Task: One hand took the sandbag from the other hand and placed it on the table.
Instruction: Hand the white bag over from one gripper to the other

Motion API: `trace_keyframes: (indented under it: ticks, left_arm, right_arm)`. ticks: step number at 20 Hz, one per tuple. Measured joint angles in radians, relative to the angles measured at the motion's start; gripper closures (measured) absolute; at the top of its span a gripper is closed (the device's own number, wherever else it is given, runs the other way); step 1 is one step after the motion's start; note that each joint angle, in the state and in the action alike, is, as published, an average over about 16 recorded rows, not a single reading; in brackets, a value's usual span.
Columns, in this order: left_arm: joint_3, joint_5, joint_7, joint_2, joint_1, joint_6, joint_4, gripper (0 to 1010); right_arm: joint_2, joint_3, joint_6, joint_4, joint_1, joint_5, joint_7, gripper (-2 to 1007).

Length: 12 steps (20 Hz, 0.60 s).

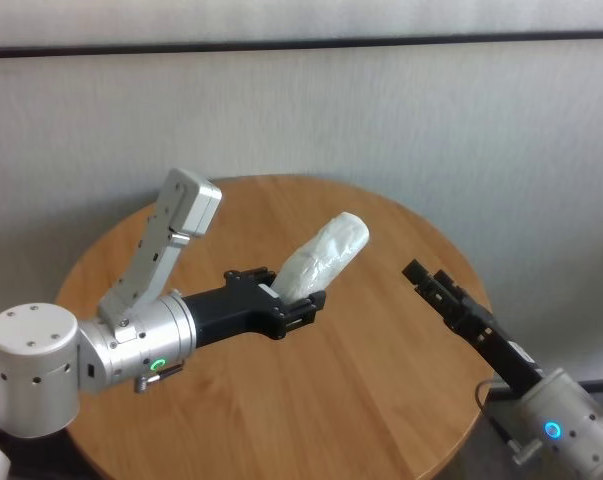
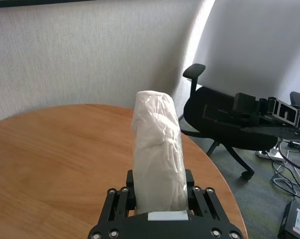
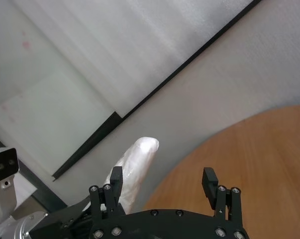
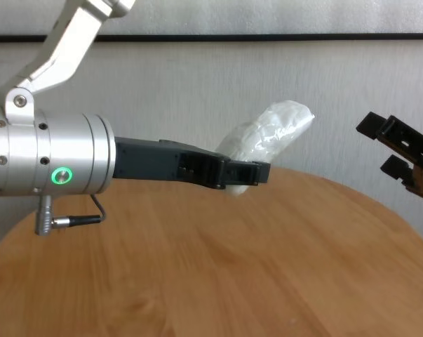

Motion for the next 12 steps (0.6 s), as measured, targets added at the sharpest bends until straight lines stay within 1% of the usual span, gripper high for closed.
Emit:
trace_keyframes:
  ticks: [3,6,8,12]
  left_arm:
    - [0.0,0.0,0.0,0.0,0.0,0.0,0.0,441]
    - [0.0,0.0,0.0,0.0,0.0,0.0,0.0,441]
    - [0.0,0.0,0.0,0.0,0.0,0.0,0.0,441]
    - [0.0,0.0,0.0,0.0,0.0,0.0,0.0,441]
  right_arm:
    - [-0.006,-0.008,0.037,0.011,0.011,0.045,0.01,2]
    - [-0.012,-0.02,0.068,0.025,0.029,0.081,0.02,2]
    - [-0.017,-0.029,0.084,0.035,0.042,0.102,0.027,2]
    - [-0.031,-0.05,0.106,0.058,0.069,0.133,0.041,2]
